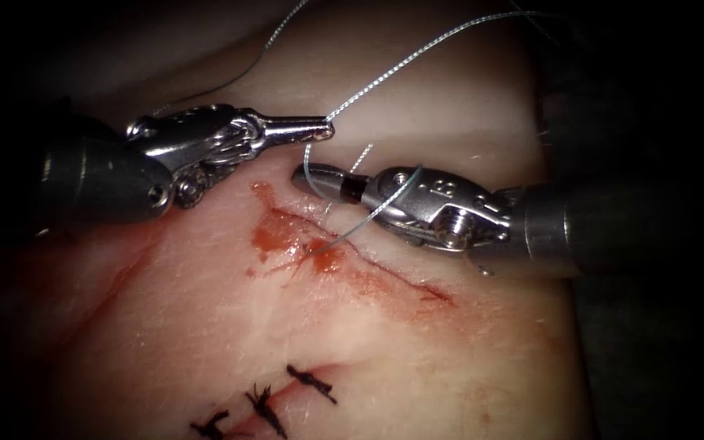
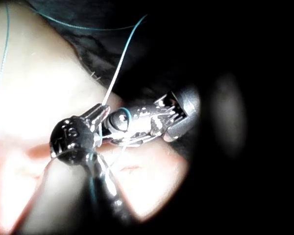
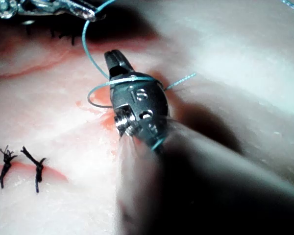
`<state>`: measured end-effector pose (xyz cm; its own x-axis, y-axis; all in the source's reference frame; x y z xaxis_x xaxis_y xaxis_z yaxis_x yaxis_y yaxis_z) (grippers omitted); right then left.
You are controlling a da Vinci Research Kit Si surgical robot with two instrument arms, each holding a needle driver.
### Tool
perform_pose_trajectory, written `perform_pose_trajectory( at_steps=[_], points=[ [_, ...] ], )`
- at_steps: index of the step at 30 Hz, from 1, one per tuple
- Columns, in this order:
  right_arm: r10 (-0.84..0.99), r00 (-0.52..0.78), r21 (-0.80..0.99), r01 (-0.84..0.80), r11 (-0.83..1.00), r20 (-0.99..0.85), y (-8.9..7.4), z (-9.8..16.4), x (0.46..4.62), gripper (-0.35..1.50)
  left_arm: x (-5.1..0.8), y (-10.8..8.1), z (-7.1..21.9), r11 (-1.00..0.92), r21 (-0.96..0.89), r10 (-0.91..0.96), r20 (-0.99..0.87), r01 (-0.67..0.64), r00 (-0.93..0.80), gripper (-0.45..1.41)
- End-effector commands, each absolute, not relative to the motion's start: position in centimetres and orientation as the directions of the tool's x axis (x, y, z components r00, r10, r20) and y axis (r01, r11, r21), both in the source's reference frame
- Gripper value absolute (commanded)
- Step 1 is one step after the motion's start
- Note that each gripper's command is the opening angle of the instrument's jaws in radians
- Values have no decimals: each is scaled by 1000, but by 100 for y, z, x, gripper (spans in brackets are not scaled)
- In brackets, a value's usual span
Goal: Wound Closure
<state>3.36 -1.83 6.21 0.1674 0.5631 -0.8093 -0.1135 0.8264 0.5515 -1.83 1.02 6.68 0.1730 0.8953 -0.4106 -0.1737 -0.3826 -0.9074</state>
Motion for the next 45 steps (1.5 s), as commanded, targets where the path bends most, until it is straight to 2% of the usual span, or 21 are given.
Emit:
perform_pose_trajectory(
  at_steps=[1, 4, 5, 6, 10, 16, 26, 31, 34, 39, 45],
  points=[
    [540, 154, 534, -81, 841, -827, -192, 625, 349, -35, -188, 102, 678, -385, -904, 891, -417, -186, 181, -45],
    [512, 111, 517, 20, 856, -852, -204, 627, 356, -35, -190, 105, 695, -395, -897, 882, -430, -198, 190, -45],
    [503, 58, 506, 128, 853, -862, -211, 627, 361, -35, -192, 105, 707, -401, -890, 879, -440, -216, 182, -45],
    [502, 34, 500, 155, 852, -864, -213, 625, 364, -35, -192, 104, 712, -403, -886, 877, -445, -227, 179, -45],
    [515, -29, 504, 164, 848, -857, -213, 614, 373, -35, -190, 95, 735, -408, -867, 875, -461, -286, 150, -45],
    [524, -91, 527, -5, 850, -847, -208, 611, 372, -35, -185, 61, 765, -399, -793, 893, -449, -461, 0, -45],
    [499, -47, 469, -425, 774, -865, -196, 617, 352, -35, -179, 51, 746, -378, -795, 899, -438, -475, 17, -45],
    [554, -37, 478, -558, 679, -831, -193, 618, 345, -35, -172, 51, 736, -364, -799, 904, -428, -478, 27, -45],
    [597, -77, 507, -621, 598, -799, -190, 619, 343, -35, -167, 53, 731, -364, -799, 904, -427, -478, 27, -45],
    [602, -58, 508, -604, 614, -797, -184, 625, 333, -35, -161, 72, 716, -397, -786, 882, -469, -475, 39, -45],
    [605, 58, 490, -528, 693, -794, -187, 641, 330, -35, -165, 84, 689, -331, -836, 908, -408, -437, 92, -45]
  ],
)
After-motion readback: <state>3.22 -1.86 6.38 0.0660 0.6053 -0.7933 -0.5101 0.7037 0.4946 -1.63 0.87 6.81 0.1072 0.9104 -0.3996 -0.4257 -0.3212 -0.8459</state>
